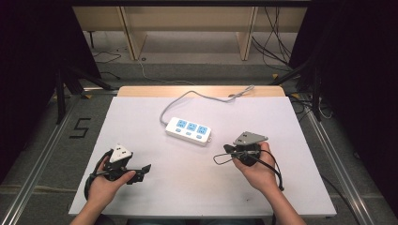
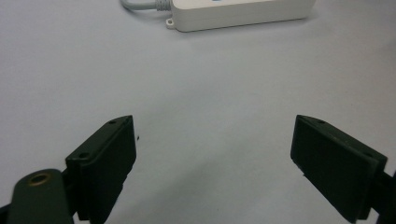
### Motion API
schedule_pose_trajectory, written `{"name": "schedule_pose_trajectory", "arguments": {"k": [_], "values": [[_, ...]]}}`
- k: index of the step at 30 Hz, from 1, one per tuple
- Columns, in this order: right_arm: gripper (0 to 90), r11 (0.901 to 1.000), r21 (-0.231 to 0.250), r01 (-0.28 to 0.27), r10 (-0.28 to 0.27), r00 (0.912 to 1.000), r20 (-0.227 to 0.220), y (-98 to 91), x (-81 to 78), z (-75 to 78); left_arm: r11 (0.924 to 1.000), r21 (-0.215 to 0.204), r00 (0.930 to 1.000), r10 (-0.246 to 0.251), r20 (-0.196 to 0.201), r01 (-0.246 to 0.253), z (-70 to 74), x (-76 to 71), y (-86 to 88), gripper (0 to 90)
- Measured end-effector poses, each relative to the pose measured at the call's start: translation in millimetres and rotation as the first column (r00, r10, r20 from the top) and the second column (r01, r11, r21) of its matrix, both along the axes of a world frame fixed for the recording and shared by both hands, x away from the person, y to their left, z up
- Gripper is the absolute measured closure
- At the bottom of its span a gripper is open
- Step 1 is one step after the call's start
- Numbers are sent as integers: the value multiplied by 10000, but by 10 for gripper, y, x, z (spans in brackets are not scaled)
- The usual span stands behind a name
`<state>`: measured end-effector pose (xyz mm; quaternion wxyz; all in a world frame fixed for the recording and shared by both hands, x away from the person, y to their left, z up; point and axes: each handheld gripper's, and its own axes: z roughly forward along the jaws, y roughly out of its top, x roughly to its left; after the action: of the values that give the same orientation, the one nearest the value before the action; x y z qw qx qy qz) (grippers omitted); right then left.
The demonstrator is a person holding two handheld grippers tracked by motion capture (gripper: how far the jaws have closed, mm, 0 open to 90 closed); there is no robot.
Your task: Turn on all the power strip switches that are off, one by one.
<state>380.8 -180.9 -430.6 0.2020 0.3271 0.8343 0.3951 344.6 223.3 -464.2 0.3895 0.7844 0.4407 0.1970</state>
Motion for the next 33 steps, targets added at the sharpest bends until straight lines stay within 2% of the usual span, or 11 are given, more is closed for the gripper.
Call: {"name": "schedule_pose_trajectory", "arguments": {"k": [33], "values": [[900,9975,-530,-469,457,9987,-233,393,314,104,10000,22,10000,-1,35,1,-2,2,-6,144]]}}
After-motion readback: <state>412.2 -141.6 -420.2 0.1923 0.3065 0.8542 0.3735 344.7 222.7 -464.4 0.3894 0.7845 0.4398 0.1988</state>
